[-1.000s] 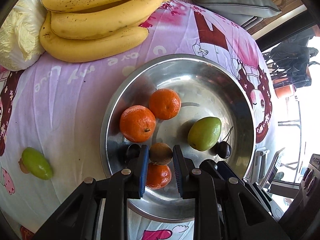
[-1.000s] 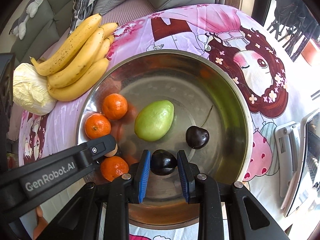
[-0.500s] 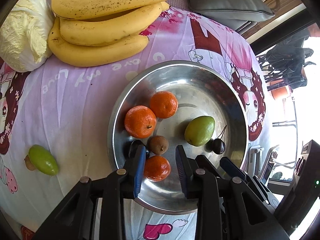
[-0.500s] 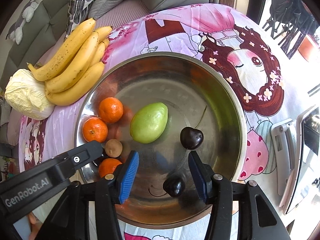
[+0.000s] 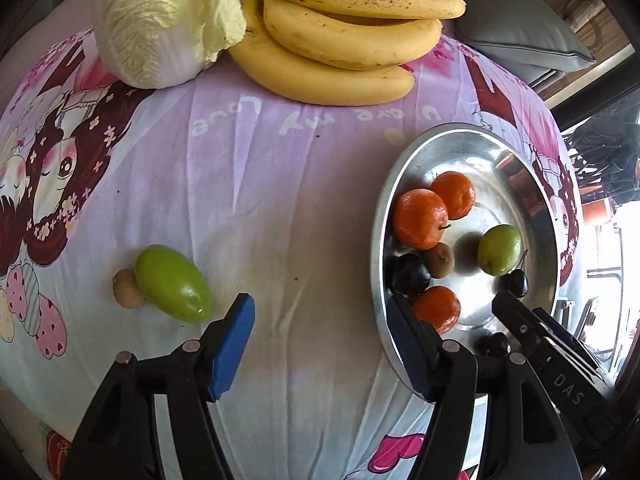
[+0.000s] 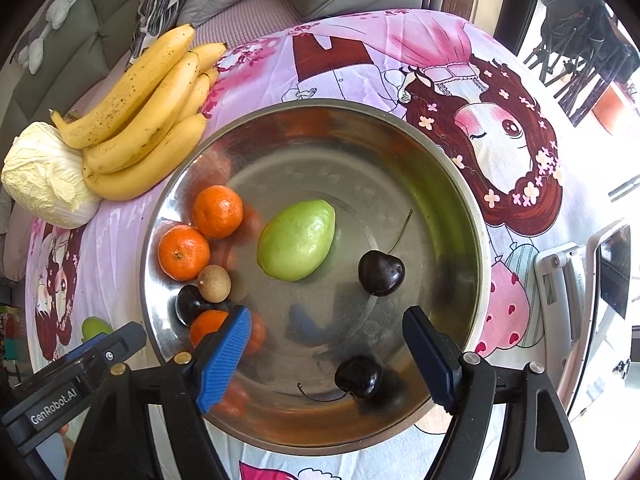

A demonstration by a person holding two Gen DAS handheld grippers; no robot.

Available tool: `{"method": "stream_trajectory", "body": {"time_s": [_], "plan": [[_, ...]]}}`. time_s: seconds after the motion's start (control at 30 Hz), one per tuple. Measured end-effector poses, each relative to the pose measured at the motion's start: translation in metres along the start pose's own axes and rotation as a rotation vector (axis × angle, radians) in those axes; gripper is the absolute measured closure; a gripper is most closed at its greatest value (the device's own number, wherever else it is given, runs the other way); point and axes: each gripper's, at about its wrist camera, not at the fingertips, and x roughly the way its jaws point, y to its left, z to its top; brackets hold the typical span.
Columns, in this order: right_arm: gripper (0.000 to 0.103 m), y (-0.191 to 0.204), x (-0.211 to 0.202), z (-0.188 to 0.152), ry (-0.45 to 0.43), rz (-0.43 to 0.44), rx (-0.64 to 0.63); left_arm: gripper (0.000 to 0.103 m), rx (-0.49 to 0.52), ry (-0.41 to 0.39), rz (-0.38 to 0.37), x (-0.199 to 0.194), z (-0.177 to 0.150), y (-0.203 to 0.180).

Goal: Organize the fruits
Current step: 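Open both tools to drop the cherry and kiwi into the bowl, then move both tools back toward the last green pear and kiwi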

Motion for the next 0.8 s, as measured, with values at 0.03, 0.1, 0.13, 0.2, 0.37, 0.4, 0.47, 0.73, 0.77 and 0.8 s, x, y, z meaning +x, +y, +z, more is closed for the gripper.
{"method": "stream_trajectory", "body": {"time_s": [0.03,0.1,0.13,0.2,0.37,0.4,0.47,0.73,0.77,0.8], "plan": [[0.021,0.000,0.000,0.000,0.001,0.003,0.002,0.028,-0.007,0.001,0.006,0.002,-0.001,0.003],[0.020,-0.001,0.001,0.000,0.003,0.005,0.003,0.024,-0.016,-0.004,0.021,0.004,-0.003,0.009],[0.020,-0.001,0.001,0.000,0.002,0.004,0.004,0.022,-0.020,-0.007,0.032,0.005,-0.004,0.011],[0.020,-0.002,0.001,0.000,0.000,0.004,0.007,0.017,-0.027,-0.009,0.033,0.006,-0.005,0.015],[0.014,-0.002,0.001,0.001,-0.009,0.014,0.005,0.009,-0.036,-0.030,0.050,0.004,-0.010,0.018],[0.012,-0.001,0.000,0.001,-0.012,0.015,0.004,0.008,-0.038,-0.029,0.051,0.003,-0.011,0.018],[0.007,0.000,0.000,0.001,-0.020,0.010,0.001,0.007,-0.045,-0.036,0.052,0.002,-0.011,0.017],[0.000,-0.002,-0.004,0.001,-0.050,0.004,0.007,0.007,-0.062,-0.056,0.054,-0.010,-0.017,0.028],[0.000,-0.002,-0.003,0.001,-0.052,-0.004,0.005,0.007,-0.063,-0.058,0.056,-0.010,-0.017,0.029],[0.000,-0.001,-0.003,0.001,-0.053,-0.011,0.004,0.007,-0.064,-0.059,0.056,-0.011,-0.017,0.030]]}}
